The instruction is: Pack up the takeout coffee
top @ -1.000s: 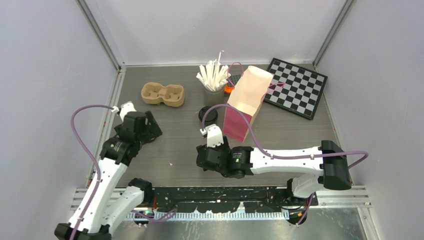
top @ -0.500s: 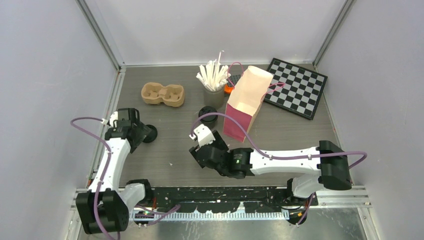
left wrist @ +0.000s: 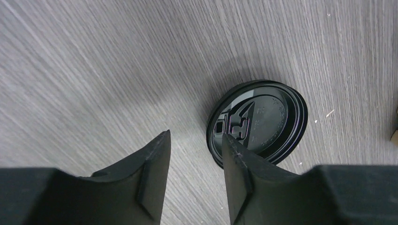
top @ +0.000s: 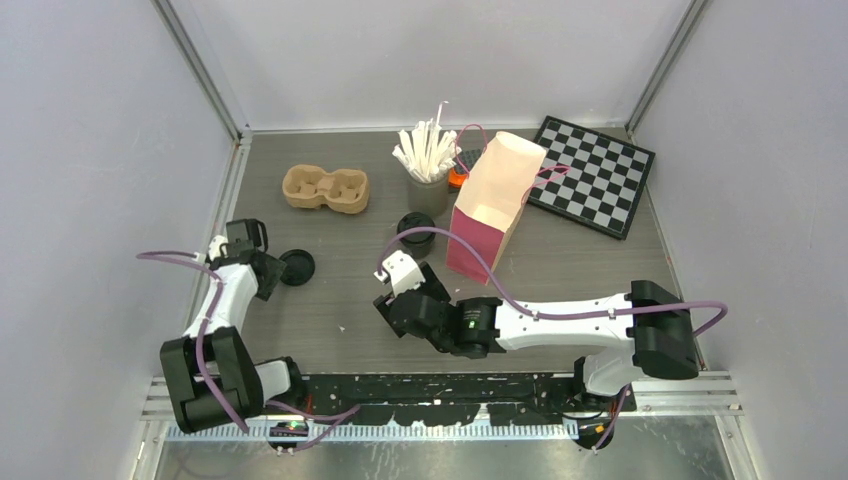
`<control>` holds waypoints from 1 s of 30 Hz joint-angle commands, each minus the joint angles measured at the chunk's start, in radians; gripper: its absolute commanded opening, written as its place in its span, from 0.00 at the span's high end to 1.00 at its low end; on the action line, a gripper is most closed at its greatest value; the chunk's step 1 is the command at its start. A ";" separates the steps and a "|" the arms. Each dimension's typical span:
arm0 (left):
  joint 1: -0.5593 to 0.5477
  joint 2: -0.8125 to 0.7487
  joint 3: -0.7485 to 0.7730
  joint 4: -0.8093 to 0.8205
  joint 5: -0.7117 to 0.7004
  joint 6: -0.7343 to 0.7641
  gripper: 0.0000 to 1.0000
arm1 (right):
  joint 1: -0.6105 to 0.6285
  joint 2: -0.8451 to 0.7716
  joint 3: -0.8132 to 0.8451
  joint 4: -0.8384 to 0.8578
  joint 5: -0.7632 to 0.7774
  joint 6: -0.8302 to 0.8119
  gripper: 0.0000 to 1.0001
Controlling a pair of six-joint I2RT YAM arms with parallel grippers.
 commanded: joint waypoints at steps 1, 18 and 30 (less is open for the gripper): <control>0.028 0.048 -0.003 0.122 0.071 -0.007 0.57 | -0.003 0.015 0.000 0.057 0.000 0.003 0.23; 0.030 0.079 -0.019 0.178 0.079 0.007 0.72 | -0.003 0.056 0.010 0.038 0.004 0.012 0.23; 0.031 0.075 -0.030 0.179 0.066 0.000 0.76 | -0.003 0.060 0.006 0.038 0.015 0.012 0.24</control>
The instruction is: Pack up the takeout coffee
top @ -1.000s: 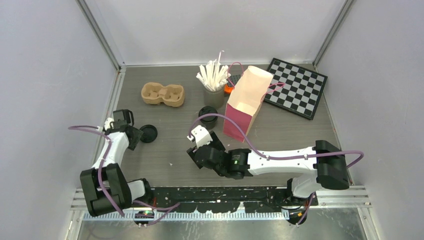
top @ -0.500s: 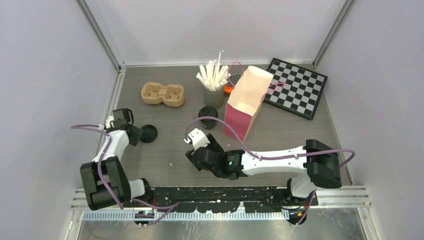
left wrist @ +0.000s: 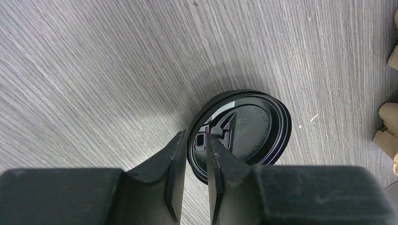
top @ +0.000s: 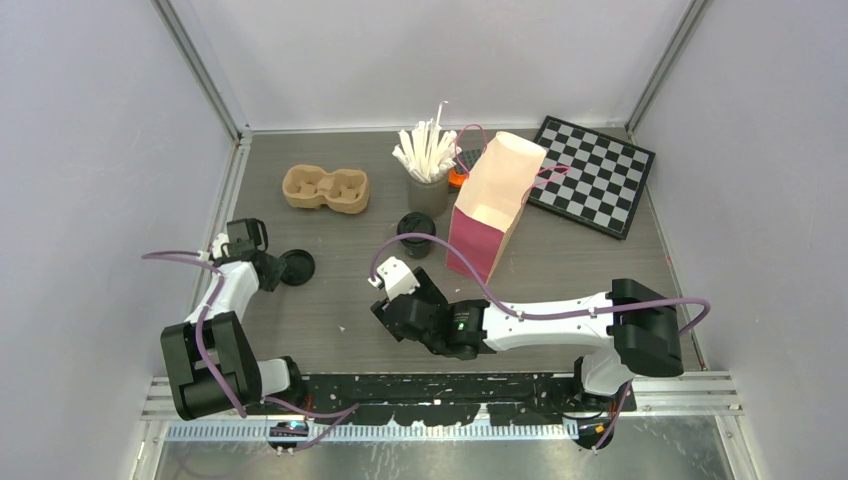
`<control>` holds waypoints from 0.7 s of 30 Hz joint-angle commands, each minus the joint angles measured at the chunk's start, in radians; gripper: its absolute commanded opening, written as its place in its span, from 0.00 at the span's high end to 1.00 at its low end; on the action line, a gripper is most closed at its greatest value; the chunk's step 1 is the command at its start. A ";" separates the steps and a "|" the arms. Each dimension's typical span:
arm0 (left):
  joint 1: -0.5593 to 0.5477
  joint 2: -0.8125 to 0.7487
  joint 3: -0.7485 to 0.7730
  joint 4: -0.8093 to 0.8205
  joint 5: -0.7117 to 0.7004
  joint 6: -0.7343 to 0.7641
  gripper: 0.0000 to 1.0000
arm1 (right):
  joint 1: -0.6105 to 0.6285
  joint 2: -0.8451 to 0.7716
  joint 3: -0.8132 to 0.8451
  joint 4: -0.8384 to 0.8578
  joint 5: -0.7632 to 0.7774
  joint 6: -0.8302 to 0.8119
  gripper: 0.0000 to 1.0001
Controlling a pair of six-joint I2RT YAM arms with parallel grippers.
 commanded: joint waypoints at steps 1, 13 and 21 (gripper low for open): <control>0.007 -0.010 -0.005 0.039 -0.015 0.006 0.77 | -0.002 -0.008 0.004 0.031 0.027 0.014 0.24; 0.008 -0.008 -0.002 0.026 -0.024 0.010 0.77 | -0.003 -0.008 0.004 0.031 0.039 0.014 0.24; 0.008 0.020 0.014 0.012 -0.014 0.007 0.77 | -0.003 -0.004 0.004 0.033 0.044 0.011 0.24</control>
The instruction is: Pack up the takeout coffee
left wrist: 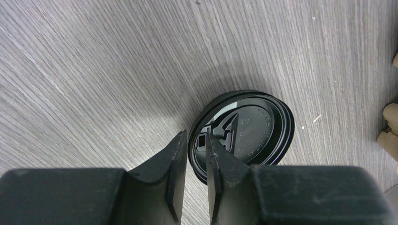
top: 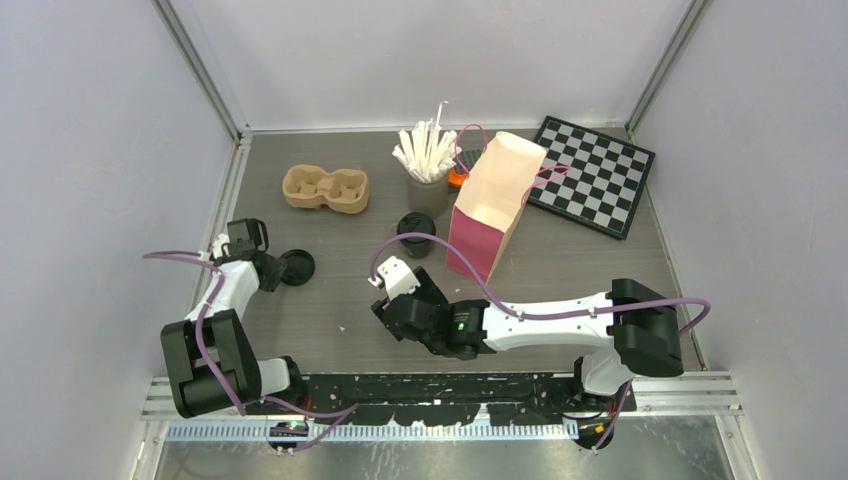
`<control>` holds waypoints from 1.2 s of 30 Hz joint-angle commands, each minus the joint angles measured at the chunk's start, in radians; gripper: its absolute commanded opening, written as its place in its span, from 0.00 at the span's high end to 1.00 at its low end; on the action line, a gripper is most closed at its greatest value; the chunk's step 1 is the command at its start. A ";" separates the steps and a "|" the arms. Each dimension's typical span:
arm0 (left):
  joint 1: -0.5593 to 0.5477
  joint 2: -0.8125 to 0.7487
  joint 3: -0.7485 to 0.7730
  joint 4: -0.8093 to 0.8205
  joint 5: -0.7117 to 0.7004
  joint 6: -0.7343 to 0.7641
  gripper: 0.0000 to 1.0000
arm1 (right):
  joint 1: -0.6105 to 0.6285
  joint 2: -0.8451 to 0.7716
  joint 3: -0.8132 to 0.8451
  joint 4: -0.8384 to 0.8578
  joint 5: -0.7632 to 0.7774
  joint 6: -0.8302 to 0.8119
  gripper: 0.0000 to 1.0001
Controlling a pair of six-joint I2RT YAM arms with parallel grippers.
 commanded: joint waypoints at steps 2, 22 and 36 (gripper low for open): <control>0.007 0.016 0.014 0.016 -0.010 0.006 0.79 | -0.003 -0.002 0.004 0.033 0.034 0.011 0.23; 0.007 -0.168 0.070 -0.112 0.018 0.031 1.00 | -0.011 -0.016 -0.017 0.043 0.062 -0.011 0.24; -0.012 -0.468 0.101 -0.133 0.697 0.039 1.00 | -0.009 -0.392 -0.187 0.197 -0.078 -0.188 0.23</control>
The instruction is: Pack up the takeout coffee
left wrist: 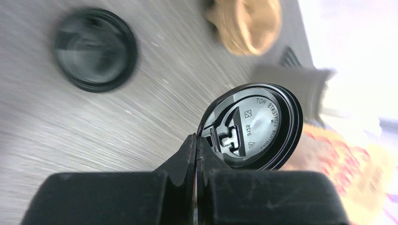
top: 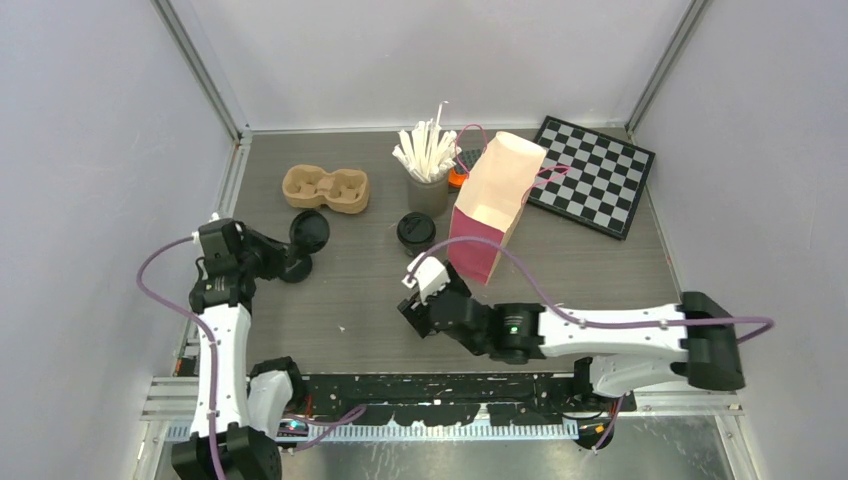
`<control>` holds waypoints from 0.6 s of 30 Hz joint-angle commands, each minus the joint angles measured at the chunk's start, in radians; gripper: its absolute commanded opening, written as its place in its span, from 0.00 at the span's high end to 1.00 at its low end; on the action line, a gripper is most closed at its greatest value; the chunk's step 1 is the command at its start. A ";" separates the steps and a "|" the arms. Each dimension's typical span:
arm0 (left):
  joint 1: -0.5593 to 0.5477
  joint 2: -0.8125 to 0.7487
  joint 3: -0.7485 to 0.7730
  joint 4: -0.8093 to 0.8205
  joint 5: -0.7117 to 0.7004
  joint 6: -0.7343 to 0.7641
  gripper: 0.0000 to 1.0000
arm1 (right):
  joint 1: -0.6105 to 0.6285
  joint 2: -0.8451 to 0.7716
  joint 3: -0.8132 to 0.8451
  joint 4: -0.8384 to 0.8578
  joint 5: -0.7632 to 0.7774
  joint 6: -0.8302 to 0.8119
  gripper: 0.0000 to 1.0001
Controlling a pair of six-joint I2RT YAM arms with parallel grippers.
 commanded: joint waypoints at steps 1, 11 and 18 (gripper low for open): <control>-0.014 -0.048 -0.011 0.069 0.423 -0.034 1.00 | -0.001 -0.187 -0.016 0.102 -0.085 -0.031 0.23; -0.193 -0.197 -0.184 0.449 0.851 -0.363 1.00 | 0.000 -0.387 -0.172 0.426 -0.401 -0.280 0.17; -0.304 -0.162 -0.202 0.523 0.980 -0.421 1.00 | 0.002 -0.430 -0.293 0.651 -0.388 -0.587 0.10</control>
